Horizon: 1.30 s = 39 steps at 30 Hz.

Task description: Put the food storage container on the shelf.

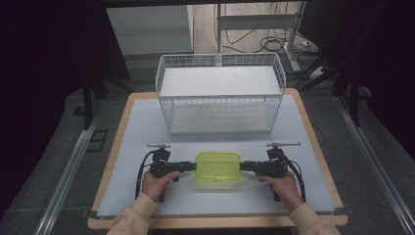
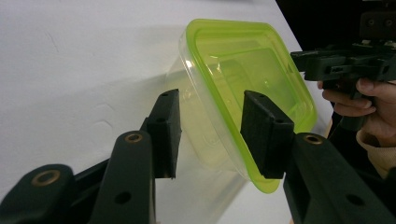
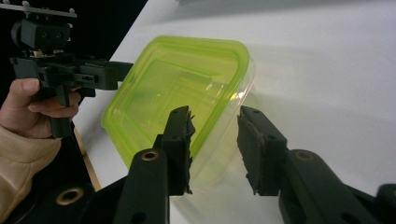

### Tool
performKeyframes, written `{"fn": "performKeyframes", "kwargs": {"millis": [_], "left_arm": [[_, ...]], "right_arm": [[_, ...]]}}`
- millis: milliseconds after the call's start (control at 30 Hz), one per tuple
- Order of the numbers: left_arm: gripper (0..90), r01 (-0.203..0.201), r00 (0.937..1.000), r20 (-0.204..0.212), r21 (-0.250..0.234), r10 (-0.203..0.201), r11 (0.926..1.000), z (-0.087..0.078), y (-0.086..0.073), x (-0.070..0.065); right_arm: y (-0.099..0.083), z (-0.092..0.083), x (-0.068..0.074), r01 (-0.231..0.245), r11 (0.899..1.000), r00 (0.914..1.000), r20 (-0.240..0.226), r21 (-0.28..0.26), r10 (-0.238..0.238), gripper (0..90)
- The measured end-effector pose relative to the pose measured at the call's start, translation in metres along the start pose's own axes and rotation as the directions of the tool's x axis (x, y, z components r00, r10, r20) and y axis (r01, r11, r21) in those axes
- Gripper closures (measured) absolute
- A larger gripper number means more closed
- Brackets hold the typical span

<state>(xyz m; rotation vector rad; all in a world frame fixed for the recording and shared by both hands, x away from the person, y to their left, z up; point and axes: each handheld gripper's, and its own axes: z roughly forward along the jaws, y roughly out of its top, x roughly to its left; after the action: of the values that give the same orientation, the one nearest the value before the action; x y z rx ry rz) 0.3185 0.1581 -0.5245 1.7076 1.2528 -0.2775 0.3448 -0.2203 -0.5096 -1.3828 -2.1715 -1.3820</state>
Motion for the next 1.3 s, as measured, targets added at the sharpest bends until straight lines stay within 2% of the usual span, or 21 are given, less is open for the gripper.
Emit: {"fn": "performKeyframes", "kwargs": {"millis": [333,667,800,1033,1300], "left_arm": [[66.0,0.008,0.9996,0.028,0.011,-0.008,0.9999,0.005,-0.001,0.0],[68.4,0.015,0.9989,0.043,0.019,-0.016,0.9997,0.006,-0.001,0.001],[68.4,0.014,0.9989,0.045,0.017,-0.015,0.9998,0.006,-0.001,0.001],[70.0,0.012,0.9987,0.048,0.022,-0.013,0.9997,0.005,-0.001,0.0],[72.9,0.008,0.9981,0.061,0.024,-0.01,0.9997,0.003,-0.001,0.0]], "right_arm": [[0.0,0.002,0.0,-0.008,1.0,1.0,0.001,0.008,0.008,67.2],[0.001,0.003,-0.003,-0.024,1.0,0.9997,-0.01,0.009,0.024,66.7],[0.0,0.006,-0.003,-0.024,0.999,0.9996,-0.015,0.025,0.025,65.2],[0.0,0.011,-0.003,-0.041,0.998,0.9987,-0.029,0.039,0.042,70.3],[0.001,0.01,-0.003,-0.054,0.998,0.9973,-0.047,0.03,0.056,73.7]]}}
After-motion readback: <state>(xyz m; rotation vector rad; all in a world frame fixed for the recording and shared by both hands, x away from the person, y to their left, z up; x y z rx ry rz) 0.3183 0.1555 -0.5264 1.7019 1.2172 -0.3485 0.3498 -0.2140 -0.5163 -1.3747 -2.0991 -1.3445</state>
